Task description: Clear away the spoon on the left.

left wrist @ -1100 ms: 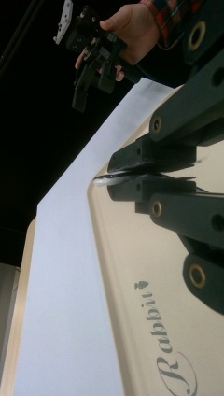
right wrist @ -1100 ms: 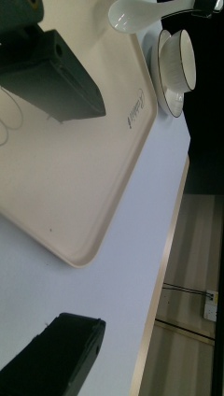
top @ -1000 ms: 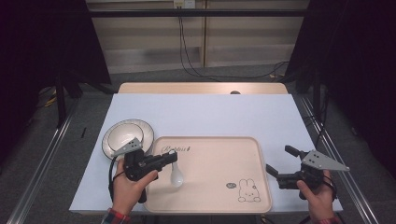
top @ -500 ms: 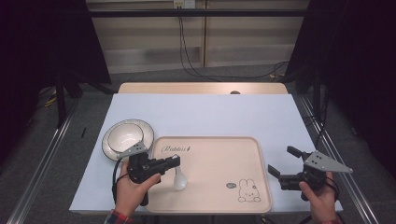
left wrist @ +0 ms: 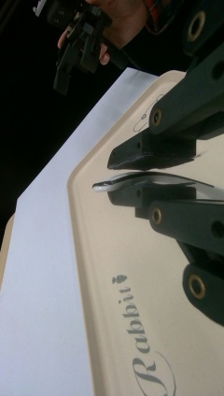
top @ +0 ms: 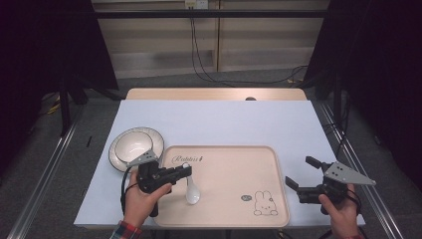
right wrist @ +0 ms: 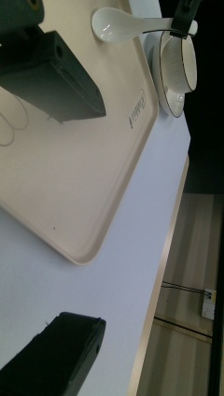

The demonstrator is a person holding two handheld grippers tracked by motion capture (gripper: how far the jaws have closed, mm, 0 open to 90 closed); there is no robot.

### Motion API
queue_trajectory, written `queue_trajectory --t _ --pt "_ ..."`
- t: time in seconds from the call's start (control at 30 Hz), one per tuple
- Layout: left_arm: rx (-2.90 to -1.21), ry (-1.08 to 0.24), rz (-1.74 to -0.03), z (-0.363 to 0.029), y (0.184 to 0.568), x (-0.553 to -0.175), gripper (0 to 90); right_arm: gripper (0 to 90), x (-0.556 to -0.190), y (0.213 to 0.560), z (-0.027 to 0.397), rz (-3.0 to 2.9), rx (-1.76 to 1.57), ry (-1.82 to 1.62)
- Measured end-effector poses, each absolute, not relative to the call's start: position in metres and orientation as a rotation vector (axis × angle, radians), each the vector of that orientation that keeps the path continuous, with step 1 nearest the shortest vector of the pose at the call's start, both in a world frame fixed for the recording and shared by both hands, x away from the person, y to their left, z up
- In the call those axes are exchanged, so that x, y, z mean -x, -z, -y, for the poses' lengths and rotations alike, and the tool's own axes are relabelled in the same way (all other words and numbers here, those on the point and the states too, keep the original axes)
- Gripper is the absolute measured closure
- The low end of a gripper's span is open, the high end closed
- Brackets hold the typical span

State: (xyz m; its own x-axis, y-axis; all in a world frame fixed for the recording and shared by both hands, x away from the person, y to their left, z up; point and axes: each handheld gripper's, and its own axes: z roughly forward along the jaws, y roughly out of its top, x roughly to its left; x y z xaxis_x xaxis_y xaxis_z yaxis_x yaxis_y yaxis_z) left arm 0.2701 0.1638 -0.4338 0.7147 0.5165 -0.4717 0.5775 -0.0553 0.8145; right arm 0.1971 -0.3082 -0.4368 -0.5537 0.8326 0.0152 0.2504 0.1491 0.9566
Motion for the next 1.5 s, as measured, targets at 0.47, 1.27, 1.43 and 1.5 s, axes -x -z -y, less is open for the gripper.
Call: queue_trajectory --t 0.47,1.27,1.43,1.5 --pt "-1.728 -0.01 -0.883 -0.162 0.444 -0.281 75.6 0.8 -0.194 0.437 0.31 -1.875 -1.046 -1.407" --pt "-1.772 -0.076 -0.924 -0.158 0.456 -0.292 70.0 0.9 -0.193 0.439 0.308 -1.879 -1.045 -1.395" --pt "-1.777 -0.07 -0.936 -0.156 0.458 -0.294 69.3 0.9 -0.192 0.439 0.31 -1.885 -1.049 -1.394" --pt "-1.773 -0.068 -0.94 -0.156 0.458 -0.294 68.7 0.9 -0.192 0.439 0.31 -1.878 -1.05 -1.393"
